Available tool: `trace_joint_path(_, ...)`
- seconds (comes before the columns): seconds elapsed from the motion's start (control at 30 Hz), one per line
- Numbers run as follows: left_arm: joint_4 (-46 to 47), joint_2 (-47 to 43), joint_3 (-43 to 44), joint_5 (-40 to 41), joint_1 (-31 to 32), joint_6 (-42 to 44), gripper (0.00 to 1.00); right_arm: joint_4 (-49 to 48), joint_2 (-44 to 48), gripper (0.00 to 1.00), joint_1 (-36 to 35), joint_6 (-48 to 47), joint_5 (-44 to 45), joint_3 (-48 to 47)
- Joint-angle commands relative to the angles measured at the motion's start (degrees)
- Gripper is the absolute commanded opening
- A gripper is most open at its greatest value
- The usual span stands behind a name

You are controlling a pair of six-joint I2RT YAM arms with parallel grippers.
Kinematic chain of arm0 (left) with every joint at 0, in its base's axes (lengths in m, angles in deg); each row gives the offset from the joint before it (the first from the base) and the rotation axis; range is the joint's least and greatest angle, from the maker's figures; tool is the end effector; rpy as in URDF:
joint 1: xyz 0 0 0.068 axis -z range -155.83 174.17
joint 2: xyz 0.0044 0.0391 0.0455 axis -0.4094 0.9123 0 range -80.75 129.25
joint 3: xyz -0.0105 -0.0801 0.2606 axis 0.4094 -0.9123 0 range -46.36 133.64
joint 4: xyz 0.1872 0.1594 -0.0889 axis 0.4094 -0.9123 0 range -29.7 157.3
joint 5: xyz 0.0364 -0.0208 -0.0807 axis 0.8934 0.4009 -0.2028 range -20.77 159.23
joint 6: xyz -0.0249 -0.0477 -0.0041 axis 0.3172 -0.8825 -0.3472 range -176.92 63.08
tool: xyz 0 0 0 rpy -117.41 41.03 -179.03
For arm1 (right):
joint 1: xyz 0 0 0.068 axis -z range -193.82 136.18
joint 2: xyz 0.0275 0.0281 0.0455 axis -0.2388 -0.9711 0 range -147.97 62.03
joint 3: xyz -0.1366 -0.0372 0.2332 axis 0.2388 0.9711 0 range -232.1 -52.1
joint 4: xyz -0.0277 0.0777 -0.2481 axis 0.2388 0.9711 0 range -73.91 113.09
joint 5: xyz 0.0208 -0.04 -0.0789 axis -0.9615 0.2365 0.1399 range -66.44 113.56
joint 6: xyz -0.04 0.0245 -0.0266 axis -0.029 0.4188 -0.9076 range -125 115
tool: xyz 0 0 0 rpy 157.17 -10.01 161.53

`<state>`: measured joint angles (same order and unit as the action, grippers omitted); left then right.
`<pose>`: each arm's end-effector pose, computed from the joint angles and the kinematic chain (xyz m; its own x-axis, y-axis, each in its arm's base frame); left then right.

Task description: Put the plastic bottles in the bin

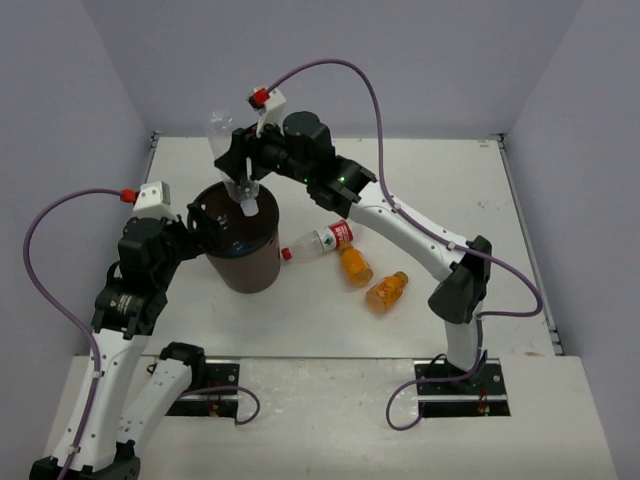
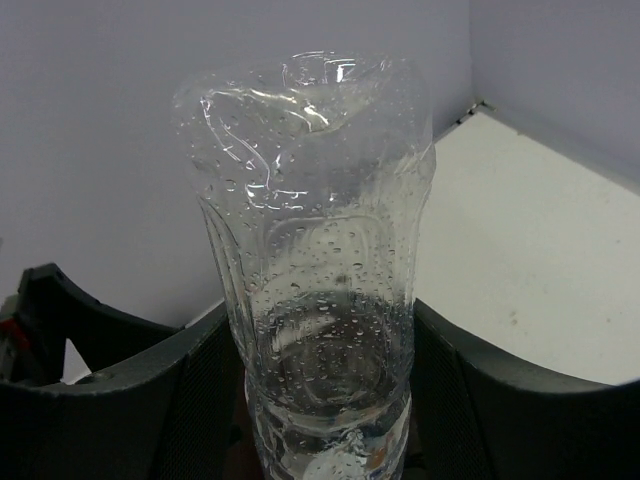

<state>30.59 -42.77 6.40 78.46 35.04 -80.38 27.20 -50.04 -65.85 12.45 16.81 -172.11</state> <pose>0.1335 -0.0199 0.3557 -0.3526 -0.3324 -0.8747 -0.1093 0.9430 -0.3143 0.2813 0.3674 0.4453 -0.2889 0.1139 -0.9506 -0.8056 0.5076 0.3056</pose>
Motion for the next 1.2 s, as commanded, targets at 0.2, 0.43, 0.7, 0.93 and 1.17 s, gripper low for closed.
trace_joint_path(0.2, -0.8, -0.5, 1.8, 0.9, -0.6, -0.2, 1.0, -9.7, 1.9, 0.36, -3.3, 4.1, -1.8, 13.0)
trace_joint_path(0.43, -1.3, -0.9, 1.5, 1.2, -0.6, -0.2, 1.0, -12.3, 3.5, 0.62, -3.9, 5.0, -1.0, 17.3)
trace_joint_path(0.7, -1.6, -0.9, 1.6, 1.2, -0.6, -0.2, 1.0, -11.4, 5.5, 0.99, -4.0, 4.3, 1.6, 16.8)
trace_joint_path(0.93, -1.7, -1.0, 1.9, 1.4, -0.6, -0.2, 1.0, -7.9, 8.0, 0.99, -4.0, 3.5, 2.6, 13.7)
trace_joint_path(1.17, -1.7, -1.2, 2.1, 1.8, -0.6, -0.2, 1.0, -7.4, 17.0, 0.99, -3.6, 4.7, 11.5, 19.2)
